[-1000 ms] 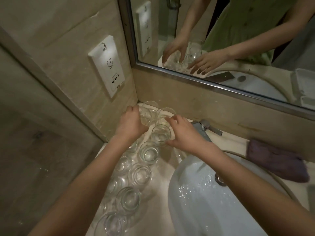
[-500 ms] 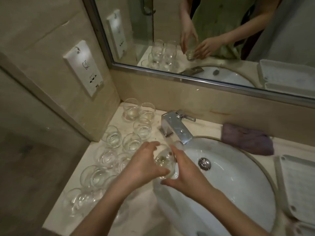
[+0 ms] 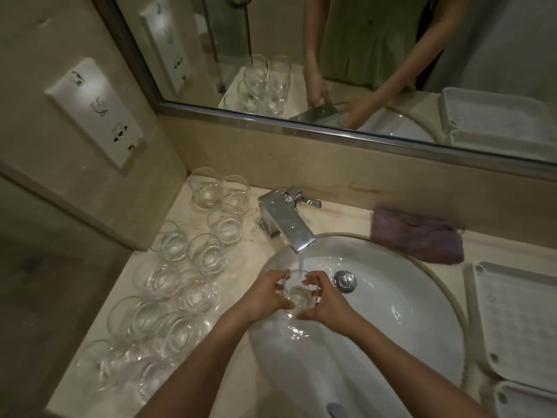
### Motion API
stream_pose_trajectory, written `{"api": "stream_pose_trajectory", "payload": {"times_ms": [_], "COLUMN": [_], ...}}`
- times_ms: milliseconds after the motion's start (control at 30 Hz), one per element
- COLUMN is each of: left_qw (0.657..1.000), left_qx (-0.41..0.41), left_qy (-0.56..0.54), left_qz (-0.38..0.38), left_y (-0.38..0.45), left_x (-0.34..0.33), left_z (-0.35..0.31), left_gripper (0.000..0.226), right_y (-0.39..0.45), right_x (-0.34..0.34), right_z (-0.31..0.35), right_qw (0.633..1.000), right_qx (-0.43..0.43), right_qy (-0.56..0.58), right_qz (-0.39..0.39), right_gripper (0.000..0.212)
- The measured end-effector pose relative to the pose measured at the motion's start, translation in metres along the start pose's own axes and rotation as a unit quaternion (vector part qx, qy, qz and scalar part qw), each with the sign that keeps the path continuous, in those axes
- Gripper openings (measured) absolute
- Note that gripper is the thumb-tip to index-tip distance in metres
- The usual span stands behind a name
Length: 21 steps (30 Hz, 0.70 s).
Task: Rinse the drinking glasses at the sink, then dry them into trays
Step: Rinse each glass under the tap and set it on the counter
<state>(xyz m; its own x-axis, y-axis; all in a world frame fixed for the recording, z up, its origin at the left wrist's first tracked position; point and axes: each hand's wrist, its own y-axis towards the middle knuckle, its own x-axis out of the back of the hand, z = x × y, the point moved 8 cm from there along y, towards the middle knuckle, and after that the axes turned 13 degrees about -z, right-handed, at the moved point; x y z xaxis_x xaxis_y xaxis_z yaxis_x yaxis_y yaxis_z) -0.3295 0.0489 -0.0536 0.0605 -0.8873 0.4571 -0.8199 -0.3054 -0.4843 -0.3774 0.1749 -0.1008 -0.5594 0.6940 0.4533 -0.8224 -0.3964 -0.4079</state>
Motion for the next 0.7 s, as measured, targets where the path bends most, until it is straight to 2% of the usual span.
{"api": "stream_pose_trajectory", "payload": {"times_ms": [67, 200, 333, 433, 533, 600, 700], "left_qw": [1.0, 0.999, 0.992, 0.983, 0.975, 0.981, 0.991], "left_qx": [-0.006, -0.004, 0.024, 0.056, 0.101, 0.084, 0.011], "left_qy": [-0.007, -0.042, -0.124, -0.175, -0.196, -0.177, -0.132], "left_qz": [0.002, 0.0, 0.008, 0.009, 0.003, -0.005, -0.013], "left_y": [0.01, 0.031, 0.044, 0.045, 0.043, 0.045, 0.048], "left_x": [-0.002, -0.004, -0.006, -0.008, -0.011, -0.013, -0.013], "left_z": [-0.002, 0.009, 0.018, 0.033, 0.046, 0.042, 0.018], "left_gripper": [0.061, 0.07, 0.059, 0.059, 0.063, 0.063, 0.064], "right_y": [0.013, 0.025, 0.033, 0.044, 0.052, 0.053, 0.045], "right_x": [0.0, 0.004, 0.009, 0.008, 0.01, 0.012, 0.01], "right_z": [-0.001, -0.003, -0.001, 0.006, 0.013, 0.008, -0.007], "right_qw": [1.0, 0.998, 0.998, 1.0, 0.997, 0.997, 0.999], "right_qx": [-0.006, -0.014, 0.004, 0.015, 0.022, 0.007, -0.014], "right_qy": [0.012, 0.057, 0.049, -0.014, -0.059, -0.051, 0.033], "right_qz": [0.009, -0.01, -0.033, 0.007, 0.051, 0.051, 0.009], "right_gripper": [0.079, 0.077, 0.077, 0.083, 0.08, 0.081, 0.08]}}
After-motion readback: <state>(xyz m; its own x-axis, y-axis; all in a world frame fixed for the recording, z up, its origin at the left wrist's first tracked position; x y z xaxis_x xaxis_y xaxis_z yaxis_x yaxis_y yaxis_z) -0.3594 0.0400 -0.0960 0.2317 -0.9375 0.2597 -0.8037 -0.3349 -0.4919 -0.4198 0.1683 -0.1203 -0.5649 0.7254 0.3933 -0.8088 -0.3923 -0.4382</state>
